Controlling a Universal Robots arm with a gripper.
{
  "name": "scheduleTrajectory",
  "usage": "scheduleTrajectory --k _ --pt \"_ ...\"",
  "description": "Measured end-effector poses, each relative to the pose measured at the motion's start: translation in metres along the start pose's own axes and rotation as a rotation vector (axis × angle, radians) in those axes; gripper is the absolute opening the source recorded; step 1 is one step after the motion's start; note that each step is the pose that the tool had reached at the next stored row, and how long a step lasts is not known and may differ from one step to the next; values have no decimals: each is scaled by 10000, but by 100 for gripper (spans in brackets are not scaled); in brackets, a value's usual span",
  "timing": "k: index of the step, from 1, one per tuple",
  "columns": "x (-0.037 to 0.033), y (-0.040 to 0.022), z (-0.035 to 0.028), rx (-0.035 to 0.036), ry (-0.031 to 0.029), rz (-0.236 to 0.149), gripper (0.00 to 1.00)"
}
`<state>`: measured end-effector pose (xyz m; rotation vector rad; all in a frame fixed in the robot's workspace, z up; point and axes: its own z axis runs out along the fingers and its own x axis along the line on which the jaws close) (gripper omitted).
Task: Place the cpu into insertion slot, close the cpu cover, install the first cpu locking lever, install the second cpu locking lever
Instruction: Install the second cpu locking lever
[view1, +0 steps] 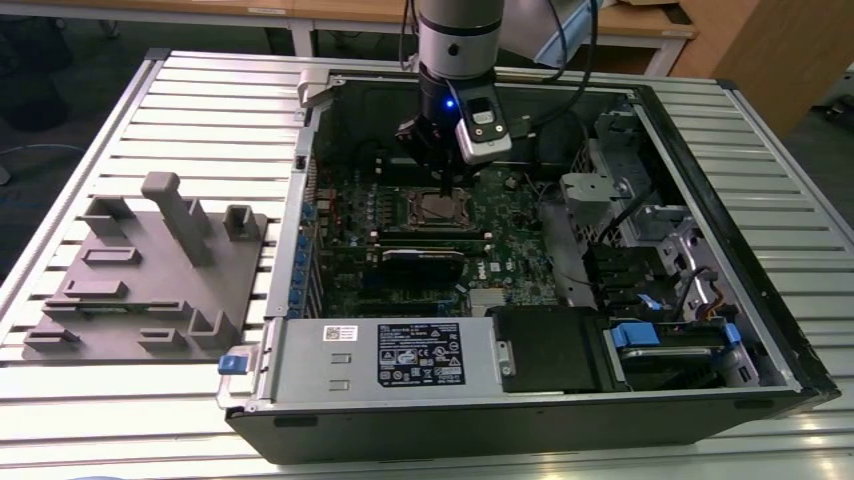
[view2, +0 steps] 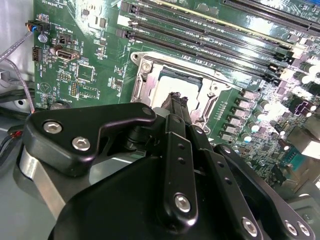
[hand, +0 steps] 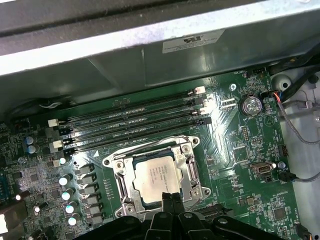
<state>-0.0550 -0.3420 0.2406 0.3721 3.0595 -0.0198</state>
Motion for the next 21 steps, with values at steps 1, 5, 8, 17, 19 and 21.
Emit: scheduleTrajectory --k 1,5,8,17,19,21 --pt "-1 -3 0 -1 0 -1 10" --pt "-6 -25 1 0 0 0 10" --pt "-8 -32 1 0 0 1 10" --pt "47 -90 -2 -3 -12 -1 10" --pt "44 -117 -2 -4 -12 0 10" --pt "36 -146 -1 -3 -12 0 10"
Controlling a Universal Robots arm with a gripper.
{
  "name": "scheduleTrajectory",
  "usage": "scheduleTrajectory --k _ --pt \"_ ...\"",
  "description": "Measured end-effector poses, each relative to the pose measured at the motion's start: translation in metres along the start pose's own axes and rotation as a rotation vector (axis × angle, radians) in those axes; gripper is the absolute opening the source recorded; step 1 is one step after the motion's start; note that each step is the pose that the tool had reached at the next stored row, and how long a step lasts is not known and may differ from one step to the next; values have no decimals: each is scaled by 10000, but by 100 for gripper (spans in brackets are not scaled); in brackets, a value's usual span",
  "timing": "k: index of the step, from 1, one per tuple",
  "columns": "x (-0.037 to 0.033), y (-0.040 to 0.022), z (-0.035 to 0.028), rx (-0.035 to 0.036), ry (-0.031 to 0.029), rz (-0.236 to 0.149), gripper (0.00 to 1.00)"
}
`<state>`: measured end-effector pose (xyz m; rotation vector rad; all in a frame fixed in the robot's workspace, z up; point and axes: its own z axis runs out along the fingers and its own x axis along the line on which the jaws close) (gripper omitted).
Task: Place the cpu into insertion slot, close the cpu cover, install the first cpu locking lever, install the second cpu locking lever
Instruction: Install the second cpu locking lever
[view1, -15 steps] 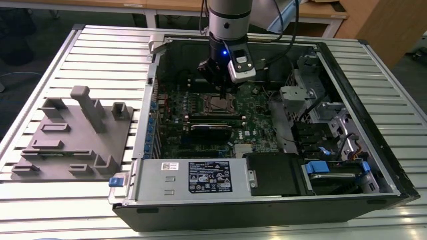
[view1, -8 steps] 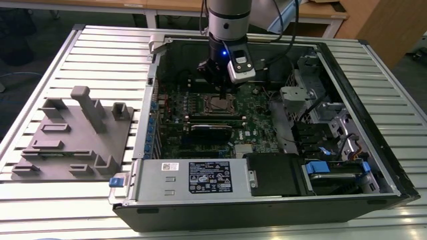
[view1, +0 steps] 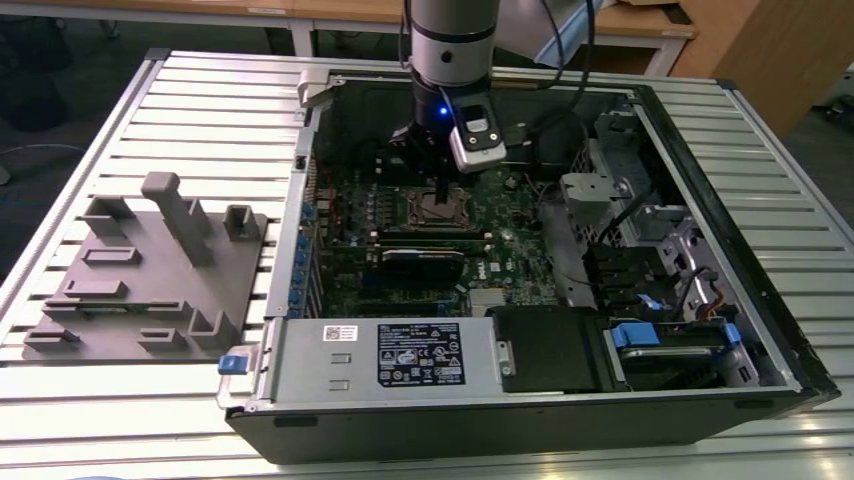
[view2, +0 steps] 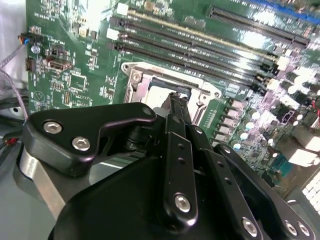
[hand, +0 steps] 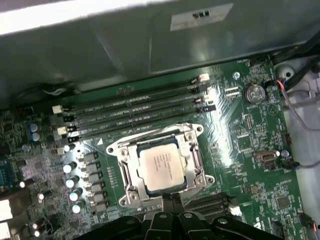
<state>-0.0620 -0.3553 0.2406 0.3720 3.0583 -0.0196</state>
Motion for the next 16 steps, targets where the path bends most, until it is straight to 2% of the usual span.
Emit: scheduleTrajectory --k 2,10,16 --pt "-6 -22 0 5 -1 -1 10" --pt "-6 -26 1 15 -4 -1 10" --pt "-10 -56 1 14 -4 -14 10"
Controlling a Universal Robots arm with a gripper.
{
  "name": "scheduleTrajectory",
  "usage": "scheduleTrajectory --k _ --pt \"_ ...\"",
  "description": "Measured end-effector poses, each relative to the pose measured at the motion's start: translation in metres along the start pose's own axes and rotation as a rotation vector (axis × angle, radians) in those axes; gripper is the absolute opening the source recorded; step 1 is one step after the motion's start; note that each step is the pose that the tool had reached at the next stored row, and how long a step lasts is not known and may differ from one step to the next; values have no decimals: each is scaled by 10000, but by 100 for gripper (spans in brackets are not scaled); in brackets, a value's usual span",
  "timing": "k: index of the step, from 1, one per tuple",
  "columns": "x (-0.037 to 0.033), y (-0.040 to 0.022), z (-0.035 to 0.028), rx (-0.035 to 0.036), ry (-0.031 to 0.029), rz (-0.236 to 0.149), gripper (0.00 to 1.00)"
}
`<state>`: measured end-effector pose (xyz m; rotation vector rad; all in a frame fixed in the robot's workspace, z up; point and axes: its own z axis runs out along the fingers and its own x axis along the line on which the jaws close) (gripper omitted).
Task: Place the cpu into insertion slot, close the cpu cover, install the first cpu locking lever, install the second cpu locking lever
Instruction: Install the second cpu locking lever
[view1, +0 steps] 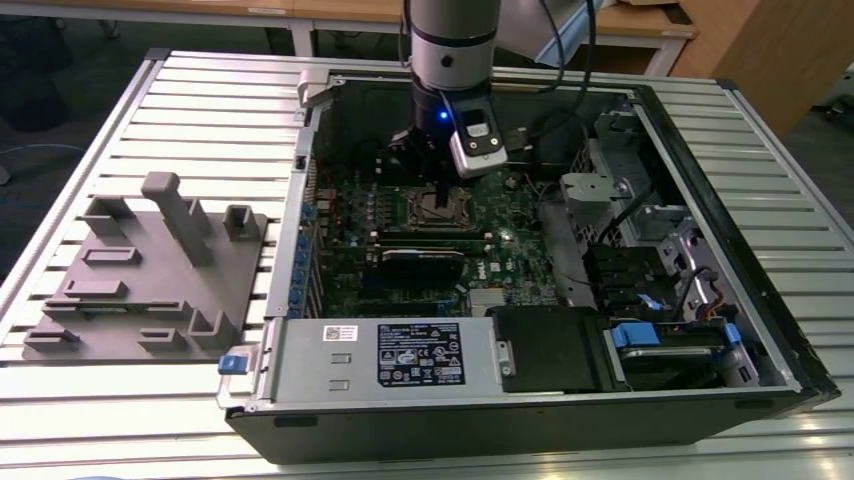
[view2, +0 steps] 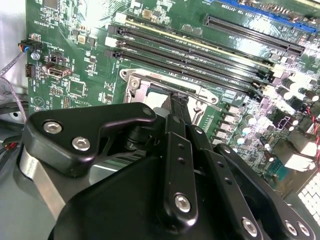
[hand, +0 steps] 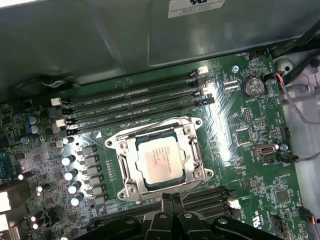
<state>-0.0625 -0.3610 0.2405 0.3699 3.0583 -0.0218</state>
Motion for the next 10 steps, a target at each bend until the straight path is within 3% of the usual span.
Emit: scheduleTrajectory --k 10 --pt "-9 -41 1 0 0 -8 10"
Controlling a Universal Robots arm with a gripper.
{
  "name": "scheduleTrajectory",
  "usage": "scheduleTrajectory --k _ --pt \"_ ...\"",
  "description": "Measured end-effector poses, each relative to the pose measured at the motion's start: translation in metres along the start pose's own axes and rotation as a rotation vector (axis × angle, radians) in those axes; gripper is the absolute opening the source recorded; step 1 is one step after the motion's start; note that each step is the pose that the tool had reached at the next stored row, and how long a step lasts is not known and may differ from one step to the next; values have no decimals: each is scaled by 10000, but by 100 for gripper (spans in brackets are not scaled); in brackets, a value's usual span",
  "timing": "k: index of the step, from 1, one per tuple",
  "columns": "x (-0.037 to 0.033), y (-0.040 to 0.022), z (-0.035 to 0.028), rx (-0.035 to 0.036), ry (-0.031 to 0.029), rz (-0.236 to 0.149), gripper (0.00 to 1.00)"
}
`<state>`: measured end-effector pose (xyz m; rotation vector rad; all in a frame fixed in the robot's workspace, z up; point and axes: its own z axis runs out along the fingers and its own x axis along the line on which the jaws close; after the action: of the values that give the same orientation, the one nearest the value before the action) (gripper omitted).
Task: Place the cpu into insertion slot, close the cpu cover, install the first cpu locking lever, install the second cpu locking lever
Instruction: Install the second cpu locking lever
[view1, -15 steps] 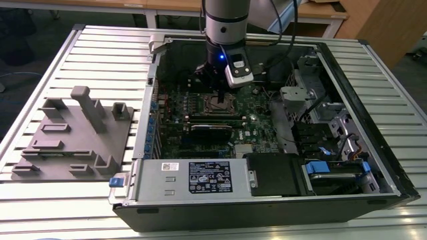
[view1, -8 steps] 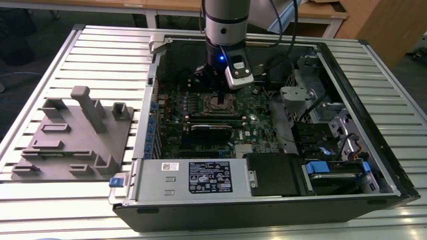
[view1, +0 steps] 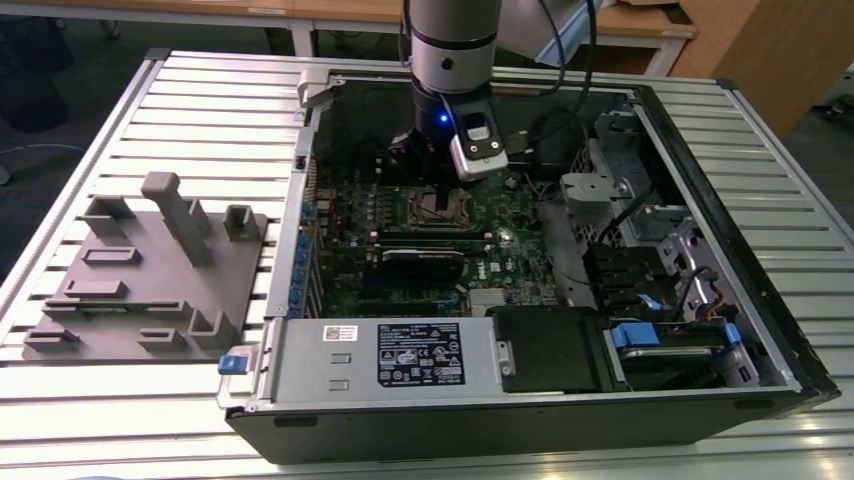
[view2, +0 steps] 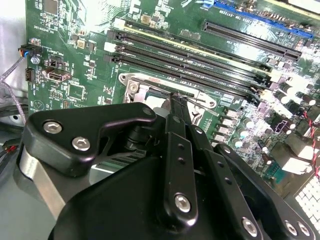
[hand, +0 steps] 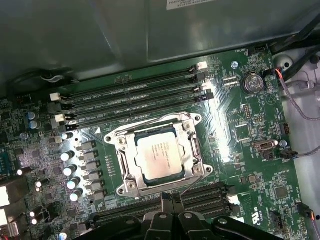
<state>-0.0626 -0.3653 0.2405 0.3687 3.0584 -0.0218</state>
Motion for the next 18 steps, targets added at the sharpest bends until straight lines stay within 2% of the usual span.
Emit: scheduleTrajectory --k 18 --pt "18 -25 -1 0 0 -14 10"
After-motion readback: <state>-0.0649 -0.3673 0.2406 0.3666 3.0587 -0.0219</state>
